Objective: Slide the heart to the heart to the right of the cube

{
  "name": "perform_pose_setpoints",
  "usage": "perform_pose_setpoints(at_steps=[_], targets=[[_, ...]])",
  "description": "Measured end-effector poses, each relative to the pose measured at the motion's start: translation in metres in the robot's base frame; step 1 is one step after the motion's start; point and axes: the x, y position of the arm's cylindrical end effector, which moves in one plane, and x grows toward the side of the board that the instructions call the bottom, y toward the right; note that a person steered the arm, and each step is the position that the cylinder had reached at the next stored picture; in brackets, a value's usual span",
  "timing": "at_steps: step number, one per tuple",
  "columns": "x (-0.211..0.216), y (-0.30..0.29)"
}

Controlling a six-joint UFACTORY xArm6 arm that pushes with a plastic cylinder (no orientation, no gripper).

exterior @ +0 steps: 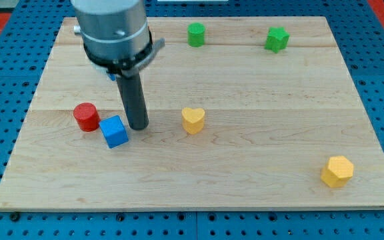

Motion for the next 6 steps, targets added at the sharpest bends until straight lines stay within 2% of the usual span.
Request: perform_pose_setpoints(at_steps=[3, 4, 5, 6], targets=[[0.016, 0.172], [0.013, 0.102], [-0.036, 0.111], [-0.054, 0.189]])
